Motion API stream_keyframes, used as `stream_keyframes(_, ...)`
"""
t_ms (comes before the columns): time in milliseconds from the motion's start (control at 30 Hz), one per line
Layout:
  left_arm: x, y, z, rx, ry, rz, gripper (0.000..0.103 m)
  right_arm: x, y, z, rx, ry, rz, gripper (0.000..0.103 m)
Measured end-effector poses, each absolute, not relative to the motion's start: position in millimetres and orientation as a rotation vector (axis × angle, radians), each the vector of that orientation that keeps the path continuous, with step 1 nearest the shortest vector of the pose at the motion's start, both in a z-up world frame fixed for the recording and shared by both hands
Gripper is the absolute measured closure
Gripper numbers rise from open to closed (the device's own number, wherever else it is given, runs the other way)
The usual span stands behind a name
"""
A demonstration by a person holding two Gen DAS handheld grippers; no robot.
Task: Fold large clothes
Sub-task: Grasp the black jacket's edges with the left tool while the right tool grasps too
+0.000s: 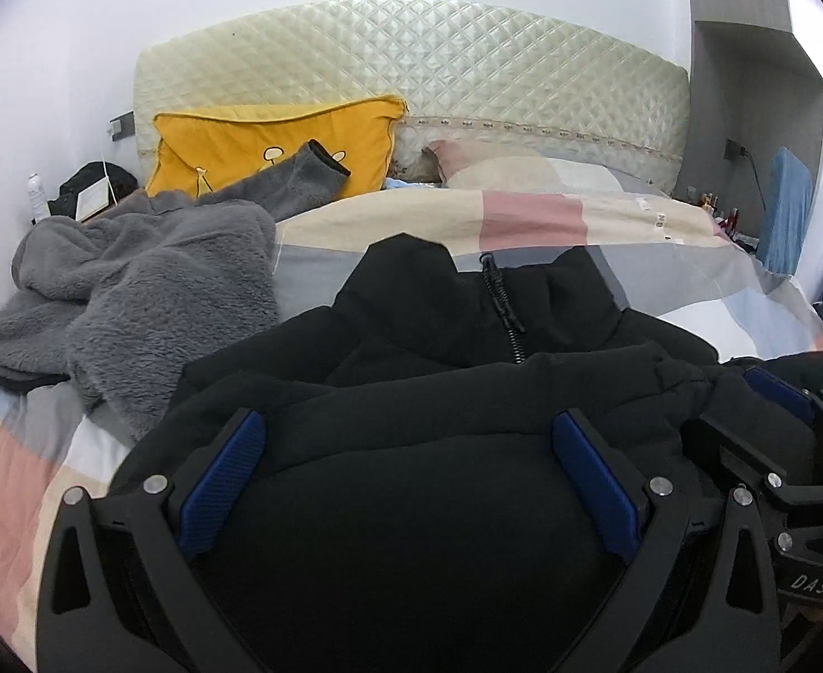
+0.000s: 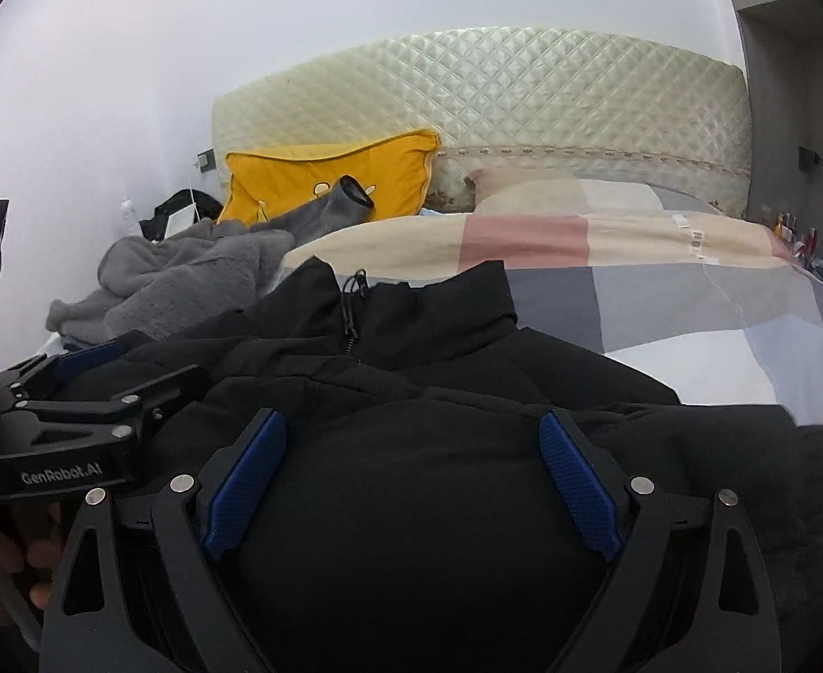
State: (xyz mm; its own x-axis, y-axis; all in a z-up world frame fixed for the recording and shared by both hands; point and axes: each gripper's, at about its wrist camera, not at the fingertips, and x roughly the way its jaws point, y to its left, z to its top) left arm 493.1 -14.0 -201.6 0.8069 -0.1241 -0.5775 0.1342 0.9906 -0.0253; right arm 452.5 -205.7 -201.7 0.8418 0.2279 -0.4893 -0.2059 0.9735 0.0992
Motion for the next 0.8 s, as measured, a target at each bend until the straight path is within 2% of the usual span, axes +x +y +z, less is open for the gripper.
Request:
stream_keyframes(533, 539.3, -21.1, -234.4, -0.015, 0.615, -0.121, 0.001, 498.1, -205.5, -236.5, 0.042, 0.503, 0.236, 0.009)
stream_keyframes(800, 524.8, -14.2, -222.0, 0.007, 0.682, -0.170, 0.001, 483.9, -213.9, -223.1, 0.079, 0.558, 0.302, 0.009)
